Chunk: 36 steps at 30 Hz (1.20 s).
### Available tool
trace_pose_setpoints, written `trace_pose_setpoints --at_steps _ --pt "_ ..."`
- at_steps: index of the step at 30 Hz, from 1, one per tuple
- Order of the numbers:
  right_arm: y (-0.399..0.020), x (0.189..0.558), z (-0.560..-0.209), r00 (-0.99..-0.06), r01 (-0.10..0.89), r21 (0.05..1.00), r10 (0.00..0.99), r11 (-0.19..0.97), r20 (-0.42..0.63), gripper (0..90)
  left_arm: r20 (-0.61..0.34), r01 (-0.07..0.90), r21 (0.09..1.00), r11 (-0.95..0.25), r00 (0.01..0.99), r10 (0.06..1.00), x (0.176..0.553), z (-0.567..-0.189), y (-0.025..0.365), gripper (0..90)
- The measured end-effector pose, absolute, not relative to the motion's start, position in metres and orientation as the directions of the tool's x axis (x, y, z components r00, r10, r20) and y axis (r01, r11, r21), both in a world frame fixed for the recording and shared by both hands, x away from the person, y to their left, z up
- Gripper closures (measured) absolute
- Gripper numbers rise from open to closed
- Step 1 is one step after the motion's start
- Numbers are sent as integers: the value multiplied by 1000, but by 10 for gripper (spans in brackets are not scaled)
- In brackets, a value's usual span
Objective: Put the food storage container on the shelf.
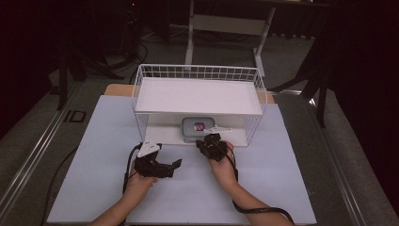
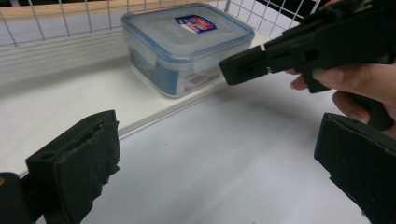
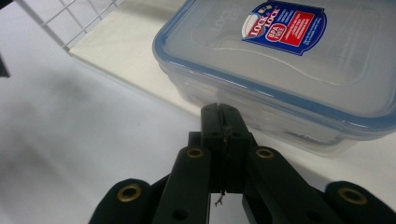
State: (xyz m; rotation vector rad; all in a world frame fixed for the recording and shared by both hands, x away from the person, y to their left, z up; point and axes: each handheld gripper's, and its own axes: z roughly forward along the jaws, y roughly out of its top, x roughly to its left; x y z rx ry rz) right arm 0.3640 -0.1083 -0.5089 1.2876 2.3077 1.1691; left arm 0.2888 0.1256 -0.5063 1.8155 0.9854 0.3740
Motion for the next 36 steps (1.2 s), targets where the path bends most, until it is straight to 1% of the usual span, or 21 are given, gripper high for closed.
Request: trace_pose_setpoints --at_steps 15,20,22,28,31,35,36 --pt "-94 380 -511 -557 600 755 816 266 156 897 -169 450 876 -175 625 762 288 -506 126 13" --pt "-94 383 -511 -547 612 752 818 244 179 873 -163 447 876 -181 627 762 287 -506 126 13" --pt "-94 381 -510 -552 613 753 812 241 190 874 -162 444 878 -177 626 763 287 -506 126 13" --pt "-96 366 -504 -589 580 769 790 269 169 859 -162 439 882 -174 628 761 287 -504 128 13" --pt "-102 358 -498 -607 564 779 777 274 166 824 -153 414 895 -165 634 758 287 -503 128 13" --pt "-110 349 -494 -629 528 799 765 287 141 657 -156 395 904 -163 659 735 285 -500 127 13" --pt "-112 347 -493 -638 523 801 757 293 139 580 -151 391 904 -170 666 731 285 -499 126 13"
